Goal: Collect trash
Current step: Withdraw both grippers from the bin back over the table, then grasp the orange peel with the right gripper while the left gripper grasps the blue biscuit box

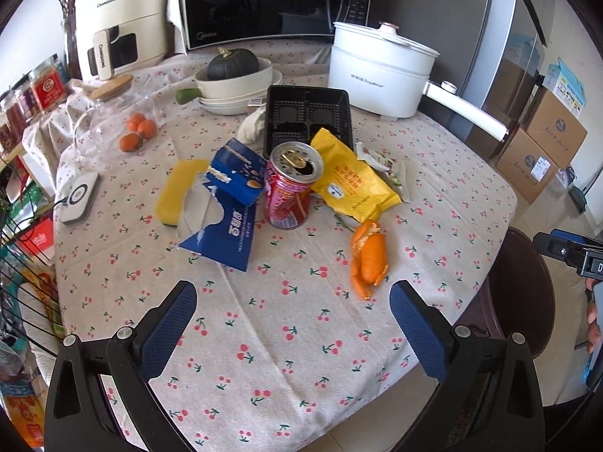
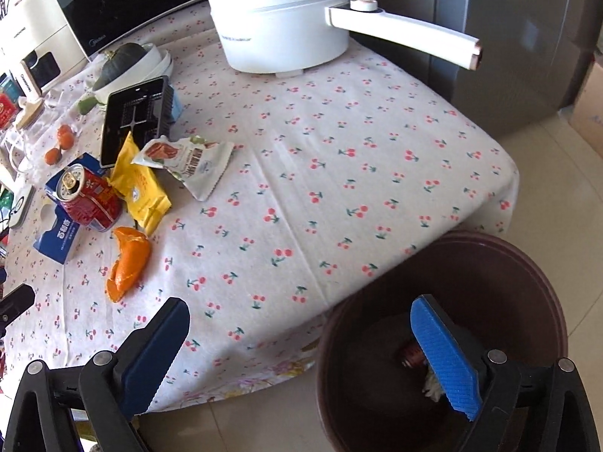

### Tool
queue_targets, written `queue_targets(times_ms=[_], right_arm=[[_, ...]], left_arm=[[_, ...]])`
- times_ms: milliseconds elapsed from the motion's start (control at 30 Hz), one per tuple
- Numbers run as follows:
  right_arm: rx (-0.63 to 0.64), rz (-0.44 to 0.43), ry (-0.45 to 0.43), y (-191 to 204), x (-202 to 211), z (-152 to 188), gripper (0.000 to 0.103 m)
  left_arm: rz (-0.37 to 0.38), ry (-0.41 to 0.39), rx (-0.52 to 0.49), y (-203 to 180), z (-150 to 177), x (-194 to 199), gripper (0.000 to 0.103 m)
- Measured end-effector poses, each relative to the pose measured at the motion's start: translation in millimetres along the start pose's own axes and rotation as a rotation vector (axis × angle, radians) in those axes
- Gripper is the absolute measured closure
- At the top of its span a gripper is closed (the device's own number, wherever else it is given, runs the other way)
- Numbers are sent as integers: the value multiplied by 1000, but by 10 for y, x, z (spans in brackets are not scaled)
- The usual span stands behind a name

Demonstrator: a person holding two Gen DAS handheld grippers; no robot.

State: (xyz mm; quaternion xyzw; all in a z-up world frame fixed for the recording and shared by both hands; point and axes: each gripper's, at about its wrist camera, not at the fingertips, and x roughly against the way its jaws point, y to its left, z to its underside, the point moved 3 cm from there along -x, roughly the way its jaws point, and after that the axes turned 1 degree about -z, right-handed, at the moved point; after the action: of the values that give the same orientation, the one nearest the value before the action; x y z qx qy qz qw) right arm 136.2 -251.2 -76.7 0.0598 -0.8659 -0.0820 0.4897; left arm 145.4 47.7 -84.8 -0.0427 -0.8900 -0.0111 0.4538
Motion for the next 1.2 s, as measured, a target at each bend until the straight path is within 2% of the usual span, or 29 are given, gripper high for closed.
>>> queue_targets(times_ms=[167,533,933,1100,1200], right_arm=[[19,-18,17,245,-157,-85,5],[80,-42,87,864,-672,-193,5],[132,-35,154,1356,-1209,-109,5],[148,-28,160,1500,-1346,-76,10],[176,10,140,1580,-1379,-76,14]], left_arm=[[-59,15,20,253,-9,-62,0],[-139,33,44,684,-54,-142,0],[-160,66,94,1001,-12,-233,0],[-166,70,103,1038,-12,-260,0],[-166,73,100,1030,-16,-282,0]])
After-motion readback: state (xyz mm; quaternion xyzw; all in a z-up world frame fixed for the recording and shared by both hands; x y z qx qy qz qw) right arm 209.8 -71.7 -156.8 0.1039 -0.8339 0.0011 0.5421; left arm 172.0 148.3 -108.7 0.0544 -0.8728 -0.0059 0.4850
